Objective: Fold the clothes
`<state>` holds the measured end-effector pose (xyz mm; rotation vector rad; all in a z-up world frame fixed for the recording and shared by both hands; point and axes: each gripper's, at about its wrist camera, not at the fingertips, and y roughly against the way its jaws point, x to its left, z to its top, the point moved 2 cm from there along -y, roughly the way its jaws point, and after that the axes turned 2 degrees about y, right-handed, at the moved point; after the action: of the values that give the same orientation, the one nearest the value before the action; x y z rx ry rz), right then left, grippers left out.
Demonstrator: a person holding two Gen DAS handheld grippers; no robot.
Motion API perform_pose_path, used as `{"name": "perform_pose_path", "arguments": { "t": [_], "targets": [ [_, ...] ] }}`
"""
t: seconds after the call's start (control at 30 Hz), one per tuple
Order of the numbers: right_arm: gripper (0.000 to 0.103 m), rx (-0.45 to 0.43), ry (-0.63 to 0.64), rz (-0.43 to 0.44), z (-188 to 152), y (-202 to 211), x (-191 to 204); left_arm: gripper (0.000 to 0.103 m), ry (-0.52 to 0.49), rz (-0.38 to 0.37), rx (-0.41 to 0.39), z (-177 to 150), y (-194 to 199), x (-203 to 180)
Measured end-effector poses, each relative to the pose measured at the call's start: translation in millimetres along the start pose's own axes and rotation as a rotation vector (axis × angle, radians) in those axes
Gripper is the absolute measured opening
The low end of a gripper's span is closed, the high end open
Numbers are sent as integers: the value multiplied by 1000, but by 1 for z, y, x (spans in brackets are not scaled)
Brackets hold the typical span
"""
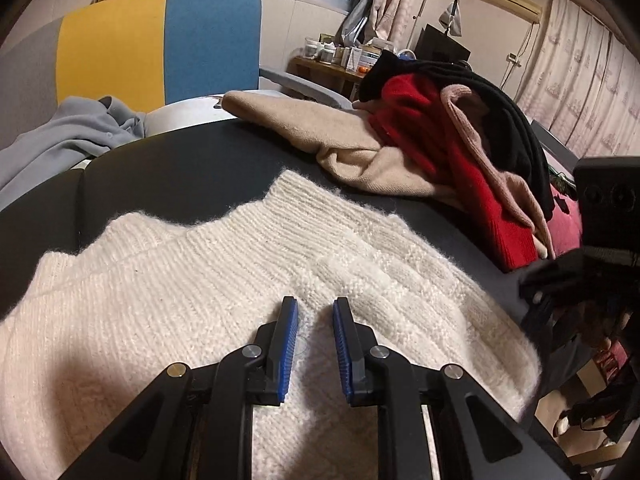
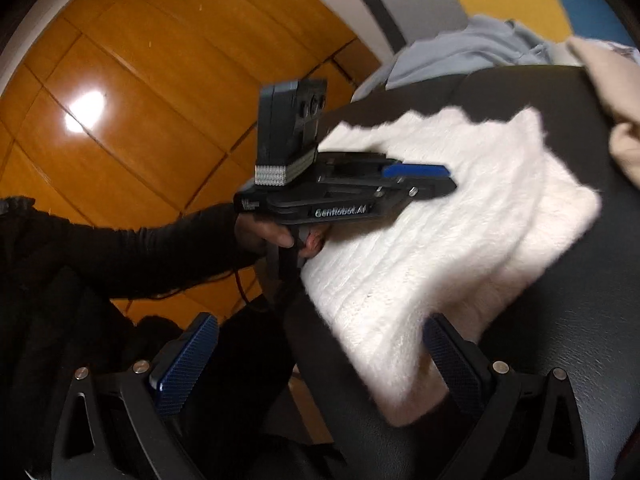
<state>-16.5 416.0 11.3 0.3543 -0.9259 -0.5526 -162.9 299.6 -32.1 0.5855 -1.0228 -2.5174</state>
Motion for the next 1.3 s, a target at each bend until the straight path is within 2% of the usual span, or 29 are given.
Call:
{"name": "perform_pose_path", "arguments": {
  "t": [0.13,0.23,0.33,0.47,0.57,0.6,0.73,0.87,0.93,1.0,1.1,1.23,1.3],
  "targets": [
    [103,234,-59,59,-6,-35,-8,18,-24,-11,16,-1,2,-2],
    [103,418,-66,163,-24,-46,-1,18,-71,-37,44,-4,3,-8],
    [103,527,-44,130,-40,-41,3,20,-140,-17,49,-11,0,-18],
    [103,424,-132,139,-45,-23,-12,20,-94,-28,39,-10,-2,-13],
    [103,301,-170,95,-46,-12,-12,19,-46,-50,25,-11,0,-8],
    [103,271,-177,59,-47,-8,-10,19,-28,-58,19,-11,1,-6],
    [103,153,-192,-198,-40,23,1,19,54,-82,-8,-9,11,0],
    [103,-93,-37,-303,-2,40,35,20,83,-36,-82,-6,37,4],
    [103,-177,51,-362,19,31,44,20,86,9,-90,-11,48,10],
    [103,-241,44,-400,40,12,39,20,98,31,-109,-18,62,19],
    [103,-258,-27,-561,62,-14,6,20,116,87,-141,-30,86,37],
    [103,-101,-201,-703,60,-46,-52,20,217,149,-145,-56,121,80],
    [103,-116,-138,-748,58,-50,-50,21,293,184,-172,-72,149,110]
  ]
}}
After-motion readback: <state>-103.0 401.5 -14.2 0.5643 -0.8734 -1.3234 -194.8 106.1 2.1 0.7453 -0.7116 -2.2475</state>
